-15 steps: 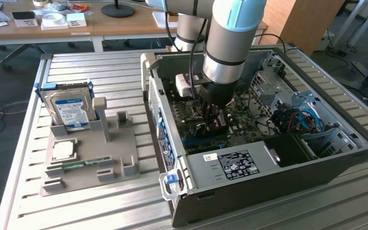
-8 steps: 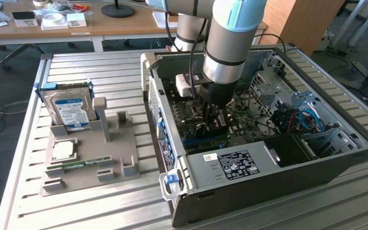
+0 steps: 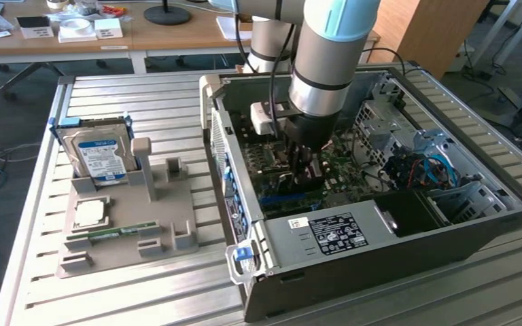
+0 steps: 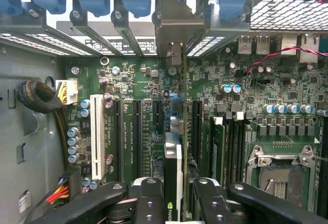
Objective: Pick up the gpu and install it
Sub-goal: 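Insert the gpu into the slot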
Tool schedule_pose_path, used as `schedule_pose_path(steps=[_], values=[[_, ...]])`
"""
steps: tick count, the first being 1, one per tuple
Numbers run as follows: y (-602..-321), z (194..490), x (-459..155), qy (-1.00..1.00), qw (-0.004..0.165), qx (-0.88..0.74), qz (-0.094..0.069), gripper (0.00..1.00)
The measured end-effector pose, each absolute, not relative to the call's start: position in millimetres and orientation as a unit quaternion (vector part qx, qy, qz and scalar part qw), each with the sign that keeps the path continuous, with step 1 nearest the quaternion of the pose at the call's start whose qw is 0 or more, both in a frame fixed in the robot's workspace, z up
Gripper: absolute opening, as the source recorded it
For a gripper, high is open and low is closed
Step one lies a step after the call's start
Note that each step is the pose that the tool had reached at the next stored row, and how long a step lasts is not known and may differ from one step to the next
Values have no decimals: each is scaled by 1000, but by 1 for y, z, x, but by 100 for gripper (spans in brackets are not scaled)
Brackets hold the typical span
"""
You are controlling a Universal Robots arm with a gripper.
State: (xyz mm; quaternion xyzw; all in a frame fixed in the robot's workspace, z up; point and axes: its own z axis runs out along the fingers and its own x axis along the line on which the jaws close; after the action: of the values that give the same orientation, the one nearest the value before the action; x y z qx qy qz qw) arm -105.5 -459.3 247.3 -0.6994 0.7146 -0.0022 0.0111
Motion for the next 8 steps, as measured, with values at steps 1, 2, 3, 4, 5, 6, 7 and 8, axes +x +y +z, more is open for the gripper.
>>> schedule_pose_path(steps=[1, 2, 3, 4, 5, 6, 7, 8], values=[[-459, 247, -106, 716, 11, -698, -2, 27], [-459, 247, -106, 717, 11, -697, -2, 27], [-459, 247, -106, 718, 11, -696, -2, 27], [-459, 247, -106, 718, 11, -696, -2, 27], [-460, 247, -106, 719, 11, -695, -2, 27], [-460, 247, -106, 719, 11, -694, -2, 27], [-460, 247, -106, 720, 11, -693, -2, 27], [-460, 247, -106, 721, 11, -693, -2, 27]])
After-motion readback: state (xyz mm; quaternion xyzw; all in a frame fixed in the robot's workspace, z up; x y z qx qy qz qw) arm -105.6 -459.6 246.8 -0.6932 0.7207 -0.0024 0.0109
